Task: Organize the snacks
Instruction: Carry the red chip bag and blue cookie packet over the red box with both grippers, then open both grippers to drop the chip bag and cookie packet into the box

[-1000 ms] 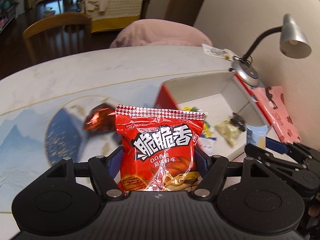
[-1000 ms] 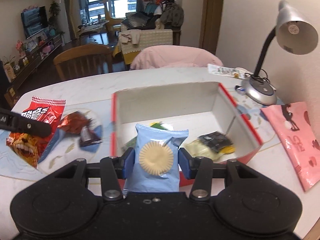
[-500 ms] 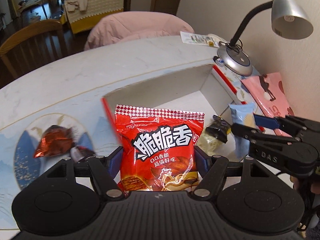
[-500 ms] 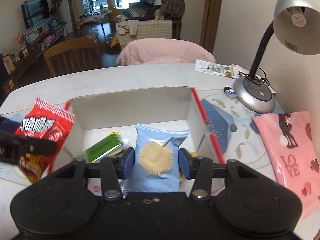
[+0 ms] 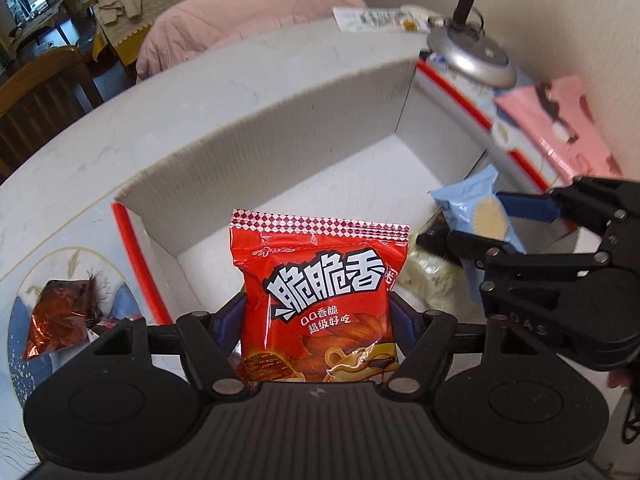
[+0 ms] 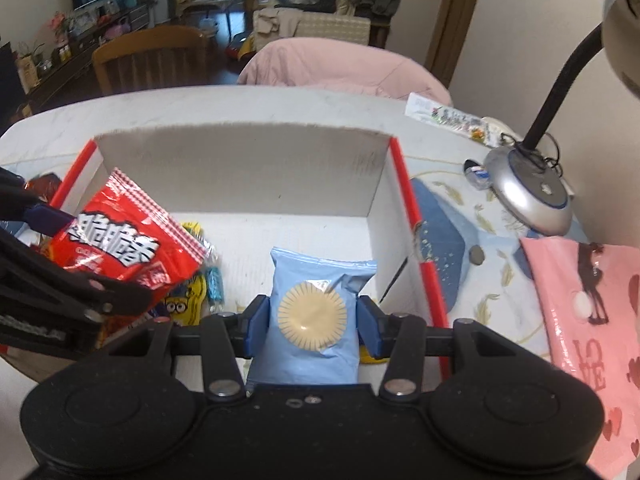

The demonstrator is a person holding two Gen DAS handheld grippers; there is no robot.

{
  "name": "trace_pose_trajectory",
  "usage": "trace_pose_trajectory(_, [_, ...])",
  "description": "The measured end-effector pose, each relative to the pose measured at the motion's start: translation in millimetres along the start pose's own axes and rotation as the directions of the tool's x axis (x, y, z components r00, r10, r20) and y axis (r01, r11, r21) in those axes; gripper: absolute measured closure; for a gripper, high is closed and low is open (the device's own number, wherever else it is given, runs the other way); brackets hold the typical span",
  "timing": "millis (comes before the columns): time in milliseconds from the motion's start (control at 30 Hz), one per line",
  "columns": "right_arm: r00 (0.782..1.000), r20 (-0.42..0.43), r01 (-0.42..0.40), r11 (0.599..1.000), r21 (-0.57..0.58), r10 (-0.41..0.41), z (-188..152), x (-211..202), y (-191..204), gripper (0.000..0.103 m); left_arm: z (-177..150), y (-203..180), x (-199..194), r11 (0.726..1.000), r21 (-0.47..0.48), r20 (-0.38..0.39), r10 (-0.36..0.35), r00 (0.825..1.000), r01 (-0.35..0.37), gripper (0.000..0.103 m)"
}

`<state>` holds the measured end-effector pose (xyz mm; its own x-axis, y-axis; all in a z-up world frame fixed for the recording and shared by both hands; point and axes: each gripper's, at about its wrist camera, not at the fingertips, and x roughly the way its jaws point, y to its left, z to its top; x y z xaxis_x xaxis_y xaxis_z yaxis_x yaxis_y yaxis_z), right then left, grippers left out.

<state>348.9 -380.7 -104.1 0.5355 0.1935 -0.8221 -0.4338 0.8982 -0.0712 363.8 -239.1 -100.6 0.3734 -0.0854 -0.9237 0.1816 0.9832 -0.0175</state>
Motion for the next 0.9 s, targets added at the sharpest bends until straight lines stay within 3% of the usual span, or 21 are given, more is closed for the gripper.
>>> trace_pose_trajectory(400, [1.0, -0.021, 0.005, 1.0, 0.01, -0.005, -4, 15, -2, 0.056, -4, -7, 32, 0.998, 0.044, -0.062, 0.036, 0.997, -0.033, 0.031])
trace_pose_trajectory(567, [1.0, -0.021, 0.001, 0.999, 0.032, -0.001, -4, 16, -5, 0.055, -3, -3, 35, 0.999, 0.033, -0.073, 0.014, 0.997, -0.012, 0.03])
trace_pose_trajectory(900, [1.0, 0.002, 0.008, 0.997, 0.075, -0.008, -6, -1, -6, 0.041, -9, 4, 22, 1.0, 0.002, -0.061, -0.02, 0.998, 0.02, 0.03])
